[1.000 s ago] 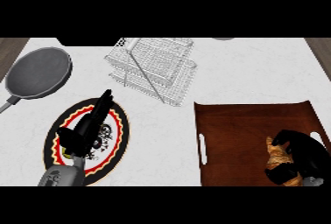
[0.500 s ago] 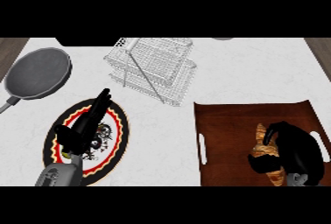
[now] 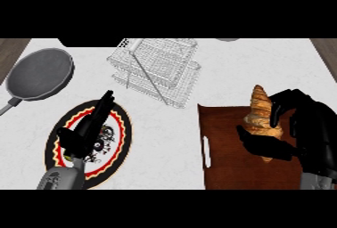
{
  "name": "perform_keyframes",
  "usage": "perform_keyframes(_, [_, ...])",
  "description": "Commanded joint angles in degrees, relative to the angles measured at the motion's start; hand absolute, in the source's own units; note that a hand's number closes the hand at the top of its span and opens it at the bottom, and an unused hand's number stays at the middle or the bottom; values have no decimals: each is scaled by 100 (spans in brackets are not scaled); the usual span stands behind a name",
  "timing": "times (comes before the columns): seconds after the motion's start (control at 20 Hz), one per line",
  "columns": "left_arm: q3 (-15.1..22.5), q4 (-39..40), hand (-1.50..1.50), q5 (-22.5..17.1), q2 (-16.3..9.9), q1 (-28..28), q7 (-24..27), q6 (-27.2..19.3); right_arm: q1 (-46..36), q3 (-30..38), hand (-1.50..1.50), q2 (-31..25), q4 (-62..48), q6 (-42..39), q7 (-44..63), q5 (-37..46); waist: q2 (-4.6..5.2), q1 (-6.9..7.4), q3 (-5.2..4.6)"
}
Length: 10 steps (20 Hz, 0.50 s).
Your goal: Pick the croissant from the tray and place it in the tiered basket
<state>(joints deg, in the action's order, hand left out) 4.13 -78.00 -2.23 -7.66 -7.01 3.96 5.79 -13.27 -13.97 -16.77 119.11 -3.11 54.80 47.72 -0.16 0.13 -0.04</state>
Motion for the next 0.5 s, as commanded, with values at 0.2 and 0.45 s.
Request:
perform_keyframes(0.2, [-37,385,0,85,84,-222,157,10,-2922,136,150,892,-699,-1023,1473,74,23,85,-11])
perform_keyframes(0.45, [15,-150,0,37,4,175,25,110,-4163,681,150,1231,-1994,-895,1335,106,10,116,-3])
